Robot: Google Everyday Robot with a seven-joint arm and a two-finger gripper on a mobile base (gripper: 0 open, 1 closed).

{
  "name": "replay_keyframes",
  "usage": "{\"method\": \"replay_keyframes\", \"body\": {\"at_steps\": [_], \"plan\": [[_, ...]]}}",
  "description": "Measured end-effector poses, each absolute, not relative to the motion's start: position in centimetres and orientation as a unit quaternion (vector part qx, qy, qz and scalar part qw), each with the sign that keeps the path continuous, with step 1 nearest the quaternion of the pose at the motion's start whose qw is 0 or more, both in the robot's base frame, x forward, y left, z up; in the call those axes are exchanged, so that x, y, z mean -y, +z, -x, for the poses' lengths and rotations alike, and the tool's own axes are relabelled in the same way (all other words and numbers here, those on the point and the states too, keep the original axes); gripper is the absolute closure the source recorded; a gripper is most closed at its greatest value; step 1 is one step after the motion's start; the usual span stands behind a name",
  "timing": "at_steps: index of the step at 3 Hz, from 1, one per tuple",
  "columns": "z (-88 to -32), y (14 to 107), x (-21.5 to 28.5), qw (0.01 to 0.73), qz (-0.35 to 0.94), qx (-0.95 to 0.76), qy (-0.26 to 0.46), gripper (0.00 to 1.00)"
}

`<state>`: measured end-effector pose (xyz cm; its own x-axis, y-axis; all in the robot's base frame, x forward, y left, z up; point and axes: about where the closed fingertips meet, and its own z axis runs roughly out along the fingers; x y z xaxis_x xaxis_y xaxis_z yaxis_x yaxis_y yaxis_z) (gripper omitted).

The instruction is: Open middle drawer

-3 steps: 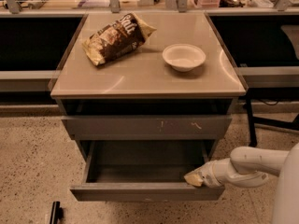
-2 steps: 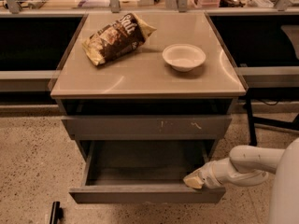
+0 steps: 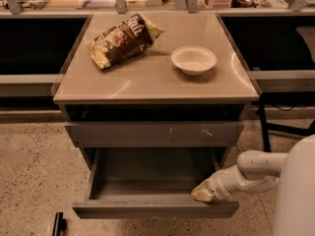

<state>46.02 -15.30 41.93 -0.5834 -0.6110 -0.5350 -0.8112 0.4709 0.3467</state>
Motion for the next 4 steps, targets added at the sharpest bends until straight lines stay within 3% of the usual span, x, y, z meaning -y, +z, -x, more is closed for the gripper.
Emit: {"method": "replay_keyframes", "body": {"at_steps": [4], "plan": [[-43.6,41.6,14.3,0.154,0.429,-0.836,0.304,1.00]]}}
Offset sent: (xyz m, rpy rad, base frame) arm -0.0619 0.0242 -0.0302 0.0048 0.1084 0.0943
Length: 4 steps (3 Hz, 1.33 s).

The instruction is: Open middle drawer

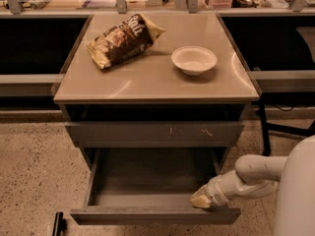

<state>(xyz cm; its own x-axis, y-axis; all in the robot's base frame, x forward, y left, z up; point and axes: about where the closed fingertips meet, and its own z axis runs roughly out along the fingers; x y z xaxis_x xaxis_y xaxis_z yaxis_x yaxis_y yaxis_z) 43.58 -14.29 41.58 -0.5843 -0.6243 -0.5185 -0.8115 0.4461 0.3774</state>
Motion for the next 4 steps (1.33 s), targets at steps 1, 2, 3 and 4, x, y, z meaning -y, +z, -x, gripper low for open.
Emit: {"method": "replay_keyframes", "body": {"at_steps": [1,2,3,4], "plan": [[-43.6,41.8,14.3,0.154,0.429,-0.837,0.304,1.00],[-43.4,43.4,15.4,0.192,0.406,-0.850,0.274,1.00],[-42.9,47.4,17.4,0.262,0.371,-0.865,0.213,0.81],[-43.2,47.8,18.3,0.275,0.360,-0.870,0.196,0.58]]}}
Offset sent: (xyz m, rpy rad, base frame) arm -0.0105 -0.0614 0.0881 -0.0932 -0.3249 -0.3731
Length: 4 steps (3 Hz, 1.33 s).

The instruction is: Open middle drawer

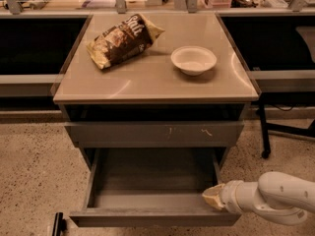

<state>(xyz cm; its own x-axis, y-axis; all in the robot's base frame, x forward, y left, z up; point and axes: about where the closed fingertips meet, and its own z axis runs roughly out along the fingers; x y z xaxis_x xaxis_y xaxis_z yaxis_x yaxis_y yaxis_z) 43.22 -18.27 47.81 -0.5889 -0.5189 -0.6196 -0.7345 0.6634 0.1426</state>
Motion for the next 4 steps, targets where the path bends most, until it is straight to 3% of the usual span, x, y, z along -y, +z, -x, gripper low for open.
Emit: {"method": "replay_keyframes", "body": {"at_steps": [2,3,4], "plan": [[-43.19,47.79,18.14,0.274,0.362,-0.869,0.198,0.12],[-43.19,47.79,18.13,0.274,0.362,-0.869,0.198,0.00],[-43.19,47.79,18.13,0.274,0.362,-0.869,0.198,0.00]]}}
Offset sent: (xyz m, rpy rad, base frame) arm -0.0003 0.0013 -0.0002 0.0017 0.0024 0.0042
